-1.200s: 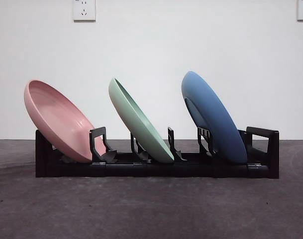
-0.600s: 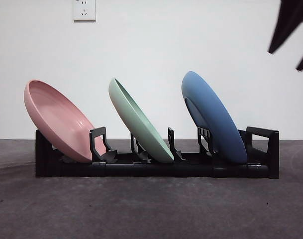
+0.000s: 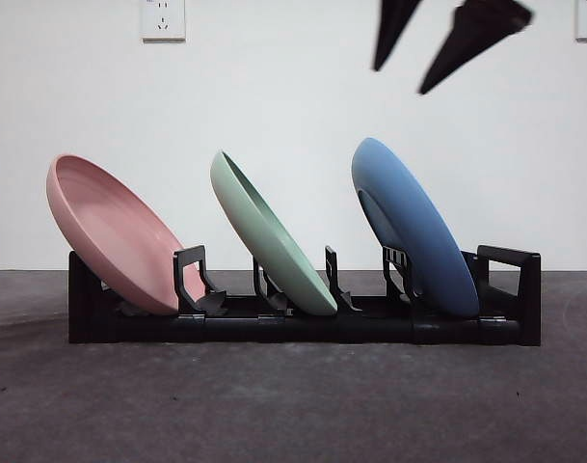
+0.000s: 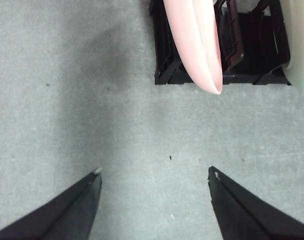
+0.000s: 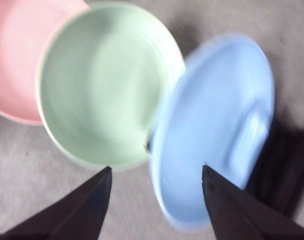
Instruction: Place the plate
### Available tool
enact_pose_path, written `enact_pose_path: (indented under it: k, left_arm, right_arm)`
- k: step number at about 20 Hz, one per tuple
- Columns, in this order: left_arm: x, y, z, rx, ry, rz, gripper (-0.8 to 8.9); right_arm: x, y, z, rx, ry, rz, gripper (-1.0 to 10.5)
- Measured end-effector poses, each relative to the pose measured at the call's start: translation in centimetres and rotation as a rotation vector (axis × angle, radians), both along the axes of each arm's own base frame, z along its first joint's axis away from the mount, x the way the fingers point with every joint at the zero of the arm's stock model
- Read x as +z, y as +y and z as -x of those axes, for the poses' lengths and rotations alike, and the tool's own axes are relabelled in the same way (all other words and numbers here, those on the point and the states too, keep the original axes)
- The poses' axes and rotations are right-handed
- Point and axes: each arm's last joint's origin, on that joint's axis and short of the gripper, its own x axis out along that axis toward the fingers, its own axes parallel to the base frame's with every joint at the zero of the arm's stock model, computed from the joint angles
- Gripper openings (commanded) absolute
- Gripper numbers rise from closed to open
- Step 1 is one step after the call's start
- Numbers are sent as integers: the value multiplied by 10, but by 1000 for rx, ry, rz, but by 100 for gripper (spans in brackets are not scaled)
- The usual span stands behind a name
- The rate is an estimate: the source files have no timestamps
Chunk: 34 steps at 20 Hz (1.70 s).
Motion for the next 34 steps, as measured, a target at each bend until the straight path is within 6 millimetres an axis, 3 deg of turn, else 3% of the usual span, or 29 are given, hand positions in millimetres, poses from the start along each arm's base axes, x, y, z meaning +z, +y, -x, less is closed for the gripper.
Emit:
enact_pose_path:
  k: [4,11,14,18,22,27,34]
  left_arm:
    - [0,0,-1,0,-8,1,341]
    - [1,0,-1,0,-13,1,341]
    - [1,0,-1,0,-18,1,341]
    - [1,0,-1,0,-18,1,341]
    - [1,0,-1,0,-18,2,341]
    - [1,0,-1,0,-17,1,341]
    - [1,0,-1,0,-18,1,341]
  right_arm:
    - [-16,21,-16,19,7,34,254]
    - [-46,33,-37,7,54,83,228]
    - [-54,36,-42,8,70,91,186]
    - [-58,37,-44,10,80,97,15]
    - [-58,37,-42,7,103,95,15]
    - [-36,36,-39,15,91,87,15]
    - [34,27,-13,116,19,-79,15]
